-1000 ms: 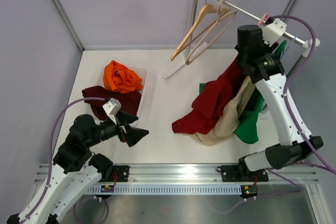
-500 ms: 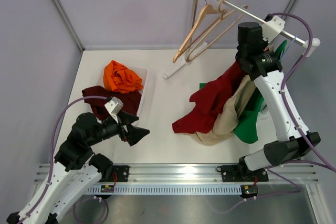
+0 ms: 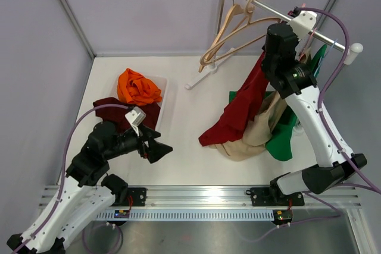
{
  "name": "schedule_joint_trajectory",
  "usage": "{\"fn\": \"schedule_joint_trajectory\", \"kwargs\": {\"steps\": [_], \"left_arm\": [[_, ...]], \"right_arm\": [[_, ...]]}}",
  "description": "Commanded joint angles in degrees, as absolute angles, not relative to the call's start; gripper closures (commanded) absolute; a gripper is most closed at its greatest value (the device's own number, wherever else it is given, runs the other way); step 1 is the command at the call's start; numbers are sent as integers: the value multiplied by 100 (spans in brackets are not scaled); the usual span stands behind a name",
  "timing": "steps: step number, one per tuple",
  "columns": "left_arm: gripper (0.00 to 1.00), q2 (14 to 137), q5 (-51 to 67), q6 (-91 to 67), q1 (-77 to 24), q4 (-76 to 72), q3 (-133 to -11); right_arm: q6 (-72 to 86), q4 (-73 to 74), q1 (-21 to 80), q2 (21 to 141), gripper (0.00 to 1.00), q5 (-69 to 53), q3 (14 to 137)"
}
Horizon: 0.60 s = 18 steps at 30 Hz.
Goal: Remove the t-shirt from the hanger
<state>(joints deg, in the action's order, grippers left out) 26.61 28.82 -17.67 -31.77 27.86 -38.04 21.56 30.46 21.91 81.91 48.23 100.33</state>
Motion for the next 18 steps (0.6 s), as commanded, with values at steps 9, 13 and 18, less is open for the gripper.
{"fn": "schedule_joint_trajectory", "kwargs": {"steps": [9,13,18], "left_arm": [[1,3111,3269,-1942,-3199,2646,-4702],[1,3243,3366,-2004,-3199,2646,-4860],[1,3602,3297,-2074,-3541,2654,-4992]], "right_arm": [[1634,1459,3313,7620,100,6187,9115],[2003,1520,3717,7515,100,6503,8737],[2380,1668,4613,7409,100,7038,8297]]}}
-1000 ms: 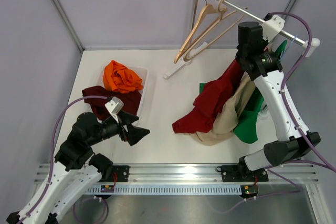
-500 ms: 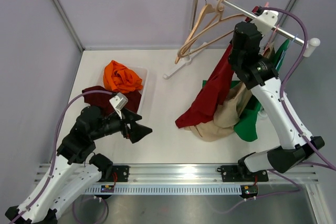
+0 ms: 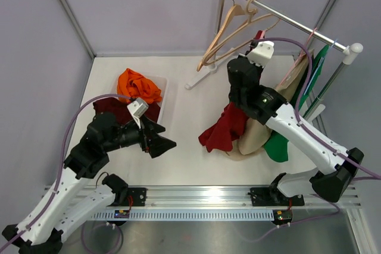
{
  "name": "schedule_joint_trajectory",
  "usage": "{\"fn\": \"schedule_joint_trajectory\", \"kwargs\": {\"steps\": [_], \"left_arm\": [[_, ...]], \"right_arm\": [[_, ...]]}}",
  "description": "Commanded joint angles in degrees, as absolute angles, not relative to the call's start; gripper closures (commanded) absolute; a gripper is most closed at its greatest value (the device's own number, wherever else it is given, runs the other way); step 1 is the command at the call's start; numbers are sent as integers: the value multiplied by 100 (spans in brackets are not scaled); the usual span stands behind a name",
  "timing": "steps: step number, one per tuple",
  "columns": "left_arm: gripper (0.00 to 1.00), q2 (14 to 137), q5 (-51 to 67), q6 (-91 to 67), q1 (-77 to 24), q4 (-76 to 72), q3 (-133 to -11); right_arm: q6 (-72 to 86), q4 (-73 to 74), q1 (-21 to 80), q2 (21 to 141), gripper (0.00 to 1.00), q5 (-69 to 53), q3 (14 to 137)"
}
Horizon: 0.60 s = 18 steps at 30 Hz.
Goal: Remove the t-shirt from the hanger
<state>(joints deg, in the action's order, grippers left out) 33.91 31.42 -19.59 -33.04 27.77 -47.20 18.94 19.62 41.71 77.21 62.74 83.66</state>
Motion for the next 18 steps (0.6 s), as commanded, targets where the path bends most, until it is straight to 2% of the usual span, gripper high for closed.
{"fn": "schedule_joint_trajectory", "kwargs": {"steps": [1,7,11,18], "left_arm": [[1,3664,3174,-2083,-3699,2646,-5027],[1,4156,794,-2074,-5790,2602,-5361],[1,4762,-1427,-2004,-7116,2418,-5598],[1,5860,-1978,-1872,-7848,1609,-5950]], "right_arm": [[2704,1740,4745,7392,100,7075,8245],[3690,2695,5405,7462,100,7321,8366],[3595,2681,5774,7453,100,7453,8640],[3559,2602,6108,7164,100,7339,8587]]}}
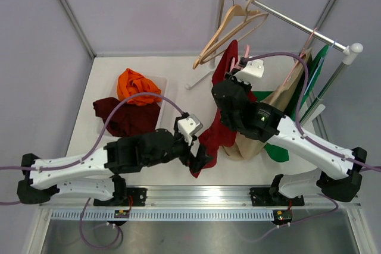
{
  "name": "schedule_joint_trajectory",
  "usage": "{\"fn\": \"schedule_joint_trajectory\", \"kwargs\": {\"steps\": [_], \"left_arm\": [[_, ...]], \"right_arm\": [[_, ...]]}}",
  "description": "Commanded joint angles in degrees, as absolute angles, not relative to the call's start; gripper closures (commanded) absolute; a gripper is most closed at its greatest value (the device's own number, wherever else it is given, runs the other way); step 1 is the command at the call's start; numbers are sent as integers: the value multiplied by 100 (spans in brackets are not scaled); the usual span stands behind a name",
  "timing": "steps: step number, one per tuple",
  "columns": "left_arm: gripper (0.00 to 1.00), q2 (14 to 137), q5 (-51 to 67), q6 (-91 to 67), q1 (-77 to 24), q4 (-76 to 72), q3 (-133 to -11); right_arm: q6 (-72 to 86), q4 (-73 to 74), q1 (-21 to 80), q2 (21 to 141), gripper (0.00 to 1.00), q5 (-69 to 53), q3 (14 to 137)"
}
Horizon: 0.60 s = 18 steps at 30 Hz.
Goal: Remove the t-shirt from the hanger
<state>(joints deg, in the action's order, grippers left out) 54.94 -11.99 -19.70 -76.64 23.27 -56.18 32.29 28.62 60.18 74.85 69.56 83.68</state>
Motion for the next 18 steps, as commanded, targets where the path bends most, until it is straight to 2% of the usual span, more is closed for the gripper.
{"fn": "schedule_joint_trajectory", "kwargs": {"steps": [1,2,3,5,6,8,9,14,18], "left_arm": [[2,5984,-1969,-1855,-7883,1504,-6011],[6,6098,-2091,-1846,-7997,1459,-6099],[19,6265,-2170,-1828,-8050,1442,-6134],[38,6328,-2241,-1846,-8121,1337,-6126],[57,6328,-2233,-1915,-8130,1266,-6074],[88,6293,-2171,-2012,-8156,1090,-5942],[100,6284,-2197,-2117,-8182,1081,-5898],[100,6021,-2329,-2495,-8639,1256,-5161],[100,5477,-2460,-3713,-9139,1801,-4229]], "right_arm": [[3542,2567,6135,7128,100,7313,8535],[3516,2532,6143,7093,100,7278,8508],[3437,2470,6135,7006,100,7260,8482],[3340,2382,6143,6883,100,7242,8403],[3175,2225,6144,6838,100,7251,8368],[3068,2110,6135,6751,100,7234,8297],[2850,1892,6135,6715,100,7233,8271],[1488,451,6144,6522,100,7233,8042],[-434,-1664,6108,6557,100,7164,7858]]}}
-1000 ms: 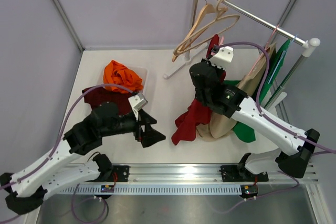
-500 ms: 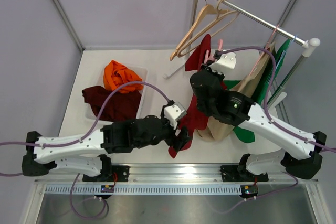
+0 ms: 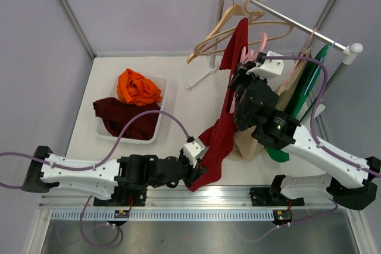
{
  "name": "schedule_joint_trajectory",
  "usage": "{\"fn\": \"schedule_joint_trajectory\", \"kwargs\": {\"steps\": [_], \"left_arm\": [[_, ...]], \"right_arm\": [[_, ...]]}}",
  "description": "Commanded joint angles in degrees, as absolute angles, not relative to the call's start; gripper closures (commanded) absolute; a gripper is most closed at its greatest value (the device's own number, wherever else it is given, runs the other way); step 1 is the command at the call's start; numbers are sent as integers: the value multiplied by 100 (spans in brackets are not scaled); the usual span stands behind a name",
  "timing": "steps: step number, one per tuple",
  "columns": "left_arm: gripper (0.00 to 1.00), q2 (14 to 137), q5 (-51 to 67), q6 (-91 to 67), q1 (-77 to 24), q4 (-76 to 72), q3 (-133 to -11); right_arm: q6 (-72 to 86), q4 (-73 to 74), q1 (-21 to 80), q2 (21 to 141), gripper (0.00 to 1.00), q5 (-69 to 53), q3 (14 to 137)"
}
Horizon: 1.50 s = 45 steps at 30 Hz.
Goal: Remove the t-shirt from the hanger
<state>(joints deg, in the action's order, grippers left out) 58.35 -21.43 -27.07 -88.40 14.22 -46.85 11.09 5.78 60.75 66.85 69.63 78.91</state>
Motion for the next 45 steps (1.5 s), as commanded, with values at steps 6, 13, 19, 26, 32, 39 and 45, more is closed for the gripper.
{"fn": "schedule_joint_trajectory", "kwargs": {"steps": [6,13,19,26,32,39,45], "left_arm": [[100,4913,-2847,-5060,-10378,2443,-3454],[100,5440,-3557,-5476,-10934,2883,-3489],[42,5676,-5831,-4089,-10750,2813,-4998],[31,5888,-4547,-1425,-9187,468,-5432],[1,6240,-4525,-238,-8754,-588,-5668],[1,6574,-3991,-62,-7613,-1035,-5985],[1,7216,-4236,447,-7199,-1483,-6521]], "right_arm": [[-1337,-2795,5889,6803,100,7006,7884],[566,-506,5801,6479,100,6069,8533],[2425,1634,5853,5714,100,4090,8368],[2812,2513,5862,5063,100,2892,8464],[2760,2839,5862,5027,100,2233,8789],[2760,2602,5871,4729,100,1460,8692],[2830,2312,5871,4562,100,589,8745]]}}
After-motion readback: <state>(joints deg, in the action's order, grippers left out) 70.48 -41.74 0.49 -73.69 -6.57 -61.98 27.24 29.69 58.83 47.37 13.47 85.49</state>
